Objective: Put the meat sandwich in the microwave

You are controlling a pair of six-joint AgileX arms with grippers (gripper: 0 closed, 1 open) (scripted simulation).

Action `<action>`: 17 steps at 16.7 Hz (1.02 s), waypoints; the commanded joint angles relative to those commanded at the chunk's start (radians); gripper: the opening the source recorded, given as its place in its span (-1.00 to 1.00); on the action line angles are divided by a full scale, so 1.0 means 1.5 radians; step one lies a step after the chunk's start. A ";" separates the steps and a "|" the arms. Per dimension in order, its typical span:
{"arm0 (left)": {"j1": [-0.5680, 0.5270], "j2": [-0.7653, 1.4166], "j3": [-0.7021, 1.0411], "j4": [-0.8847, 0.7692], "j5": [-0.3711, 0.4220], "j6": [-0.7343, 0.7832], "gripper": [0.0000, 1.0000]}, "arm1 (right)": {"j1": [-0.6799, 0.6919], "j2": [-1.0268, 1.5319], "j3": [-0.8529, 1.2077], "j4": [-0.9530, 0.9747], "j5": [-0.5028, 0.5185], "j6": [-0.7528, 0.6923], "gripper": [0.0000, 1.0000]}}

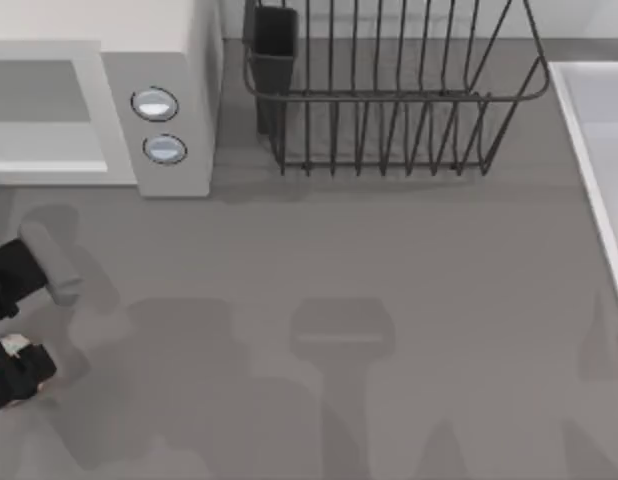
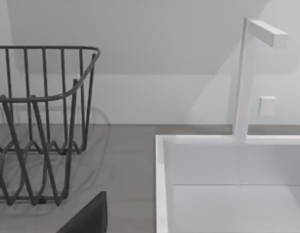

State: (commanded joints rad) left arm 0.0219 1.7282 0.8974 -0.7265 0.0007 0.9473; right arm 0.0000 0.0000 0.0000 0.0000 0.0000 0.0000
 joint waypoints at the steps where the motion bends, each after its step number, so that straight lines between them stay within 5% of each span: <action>1: 0.000 0.015 -0.014 0.029 0.000 0.000 1.00 | 0.000 0.000 0.000 0.000 0.000 0.000 1.00; 8: 0.001 0.045 -0.042 0.077 0.000 0.002 1.00 | 0.000 0.000 0.000 0.000 0.000 0.000 1.00; 17: 0.001 0.045 -0.042 0.077 0.000 0.002 -0.36 | 0.000 0.000 0.000 0.000 0.000 0.000 1.00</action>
State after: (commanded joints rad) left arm 0.0231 1.7953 0.8351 -0.6116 0.0009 0.9503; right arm 0.0000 0.0000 0.0000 0.0000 0.0000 0.0000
